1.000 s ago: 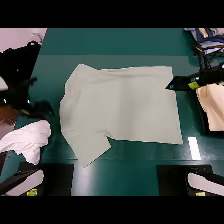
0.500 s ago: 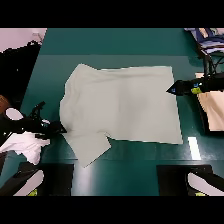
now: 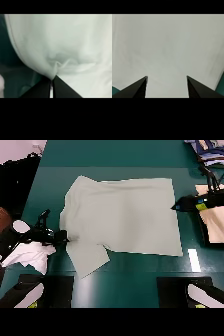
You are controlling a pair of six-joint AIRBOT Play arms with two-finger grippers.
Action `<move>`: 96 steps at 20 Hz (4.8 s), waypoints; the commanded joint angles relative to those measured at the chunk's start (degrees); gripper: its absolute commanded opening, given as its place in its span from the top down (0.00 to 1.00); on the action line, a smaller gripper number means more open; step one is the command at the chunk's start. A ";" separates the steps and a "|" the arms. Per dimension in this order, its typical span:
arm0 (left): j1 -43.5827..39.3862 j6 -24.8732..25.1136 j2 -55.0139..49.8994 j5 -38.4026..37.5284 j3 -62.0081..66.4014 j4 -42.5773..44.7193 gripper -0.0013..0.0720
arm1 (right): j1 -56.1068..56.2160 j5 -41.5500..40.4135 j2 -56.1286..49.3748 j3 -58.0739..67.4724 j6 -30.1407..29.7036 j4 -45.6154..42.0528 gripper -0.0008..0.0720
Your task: Fold the shirts.
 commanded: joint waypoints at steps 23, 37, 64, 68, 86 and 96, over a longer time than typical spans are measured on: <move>-0.48 3.28 3.63 -4.61 8.46 -0.22 0.95 | -13.11 1.38 2.36 -34.99 -4.68 -2.27 0.83; -0.48 1.33 10.10 -13.51 71.28 -0.20 0.95 | -3.34 -6.82 18.34 26.12 -3.98 -2.43 0.96; -0.48 4.39 -35.50 -4.94 63.21 -5.40 0.95 | -2.84 6.56 -32.74 44.37 3.54 -8.79 0.97; -0.48 9.60 -40.70 9.70 65.57 -9.66 0.95 | -2.82 -0.83 -39.39 54.23 5.09 -8.72 0.97; -4.17 10.34 -39.87 -1.36 52.22 10.36 0.95 | -2.80 -14.14 -25.79 14.25 3.28 -8.22 0.96; 3.80 3.74 -28.59 -13.94 46.16 13.35 0.43 | -6.38 -6.05 -15.52 13.77 3.26 -8.26 0.31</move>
